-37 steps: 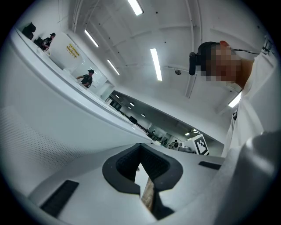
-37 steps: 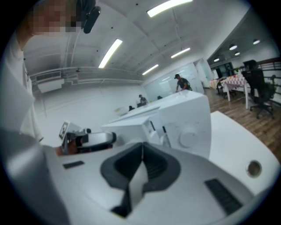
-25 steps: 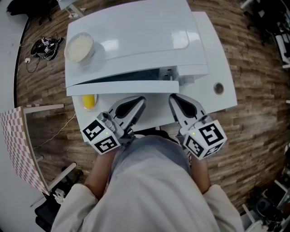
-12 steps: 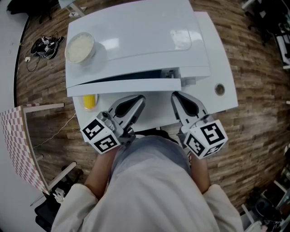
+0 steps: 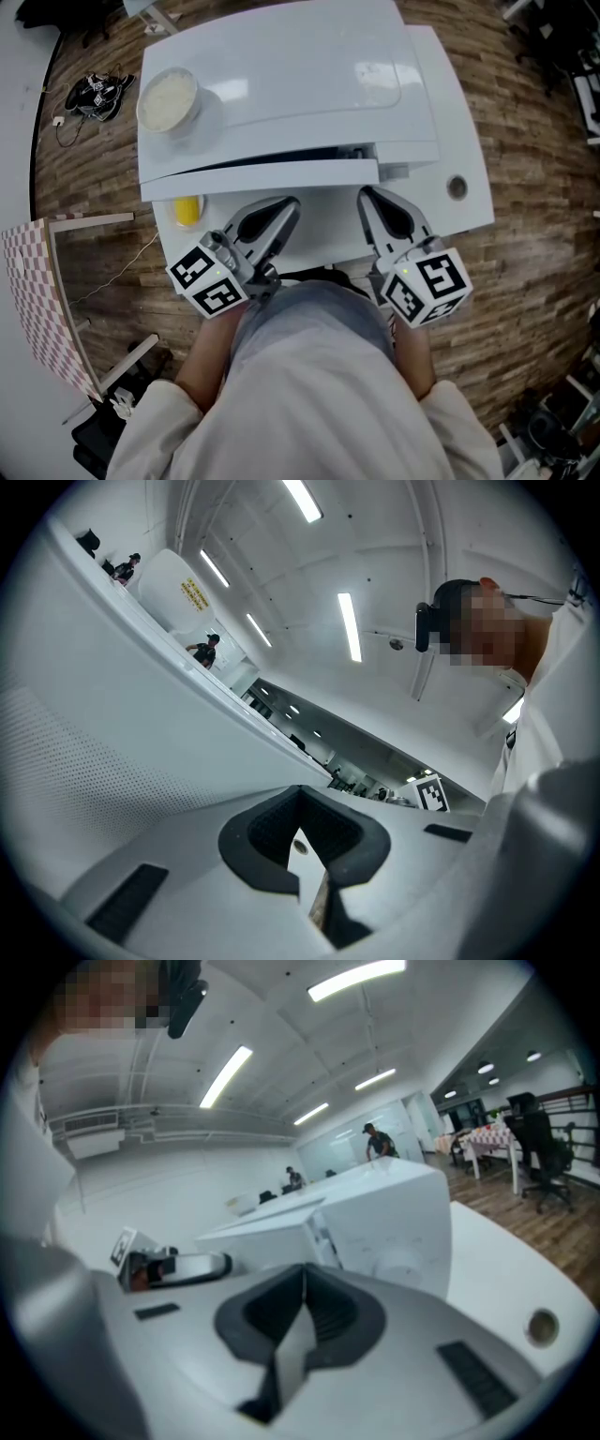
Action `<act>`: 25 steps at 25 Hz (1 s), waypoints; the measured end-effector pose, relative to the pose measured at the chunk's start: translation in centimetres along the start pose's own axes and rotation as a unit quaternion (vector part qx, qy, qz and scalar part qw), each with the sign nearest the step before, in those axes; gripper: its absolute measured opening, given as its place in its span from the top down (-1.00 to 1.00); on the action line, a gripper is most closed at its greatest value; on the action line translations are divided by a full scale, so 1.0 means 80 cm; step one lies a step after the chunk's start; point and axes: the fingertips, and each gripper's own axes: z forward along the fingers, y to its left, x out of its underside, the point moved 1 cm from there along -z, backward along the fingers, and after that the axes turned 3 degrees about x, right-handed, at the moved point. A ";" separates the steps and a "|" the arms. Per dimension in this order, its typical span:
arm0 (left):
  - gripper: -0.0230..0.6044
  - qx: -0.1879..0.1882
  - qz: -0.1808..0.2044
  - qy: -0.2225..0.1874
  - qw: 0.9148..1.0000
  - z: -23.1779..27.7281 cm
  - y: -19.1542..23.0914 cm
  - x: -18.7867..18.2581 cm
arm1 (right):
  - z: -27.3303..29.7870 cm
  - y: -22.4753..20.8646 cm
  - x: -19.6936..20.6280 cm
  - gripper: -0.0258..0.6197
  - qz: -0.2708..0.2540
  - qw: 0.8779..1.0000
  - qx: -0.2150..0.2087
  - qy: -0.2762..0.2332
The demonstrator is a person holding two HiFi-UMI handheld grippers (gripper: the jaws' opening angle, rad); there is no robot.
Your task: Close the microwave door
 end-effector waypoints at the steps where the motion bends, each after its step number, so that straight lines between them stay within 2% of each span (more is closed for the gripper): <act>1: 0.89 0.000 -0.001 -0.001 1.000 0.000 0.001 0.000 | 0.001 -0.001 -0.001 0.85 -0.002 1.000 0.004 -0.002; 25: 0.88 -0.004 0.000 -0.014 1.000 -0.008 0.011 -0.008 | 0.006 -0.002 -0.005 0.85 0.013 0.999 0.027 -0.018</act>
